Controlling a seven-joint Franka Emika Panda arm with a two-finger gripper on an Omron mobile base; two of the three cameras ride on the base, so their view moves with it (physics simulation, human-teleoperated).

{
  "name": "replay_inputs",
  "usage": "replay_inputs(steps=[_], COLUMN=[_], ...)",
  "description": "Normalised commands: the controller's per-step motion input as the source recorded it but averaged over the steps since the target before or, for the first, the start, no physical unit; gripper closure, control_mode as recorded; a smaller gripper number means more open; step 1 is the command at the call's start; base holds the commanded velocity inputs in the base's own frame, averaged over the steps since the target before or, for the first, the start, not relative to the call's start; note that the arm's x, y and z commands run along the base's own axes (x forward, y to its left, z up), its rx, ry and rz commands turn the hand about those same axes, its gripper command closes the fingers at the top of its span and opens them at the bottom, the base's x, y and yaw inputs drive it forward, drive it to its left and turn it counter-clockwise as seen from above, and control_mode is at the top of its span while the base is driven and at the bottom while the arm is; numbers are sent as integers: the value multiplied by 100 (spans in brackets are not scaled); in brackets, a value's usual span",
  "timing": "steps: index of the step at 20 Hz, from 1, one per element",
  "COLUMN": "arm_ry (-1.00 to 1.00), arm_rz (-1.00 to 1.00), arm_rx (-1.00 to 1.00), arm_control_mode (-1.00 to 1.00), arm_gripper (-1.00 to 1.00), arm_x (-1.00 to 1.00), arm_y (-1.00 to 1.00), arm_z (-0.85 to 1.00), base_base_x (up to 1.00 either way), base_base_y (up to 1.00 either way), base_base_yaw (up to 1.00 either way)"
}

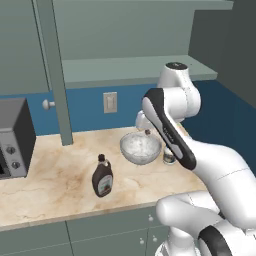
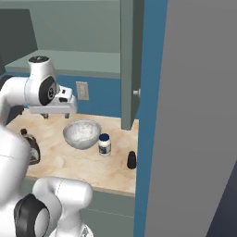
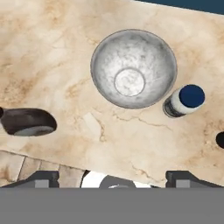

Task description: There are various items on the counter. Only move the condiments/shakers into the cabinet.

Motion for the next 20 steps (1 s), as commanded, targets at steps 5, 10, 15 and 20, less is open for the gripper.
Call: replay_inputs(steps=[5,10,15,20], arm_ry=[2,4,1,-1], arm_rz=[21,51,64,55], arm_rx=[9,16,31,26], arm_control_mode=[-100,-100,-100,-100], arm_gripper=[-100,-100,-100,-100], arm_x=[-34,-1,6,8], arm_y=[70,19,18,26], arm_z=[-47,-31,-27,-36], base_base_x=[0,0,0,0], base_base_y=[0,0,0,0], base_base_yaw=[0,0,0,0])
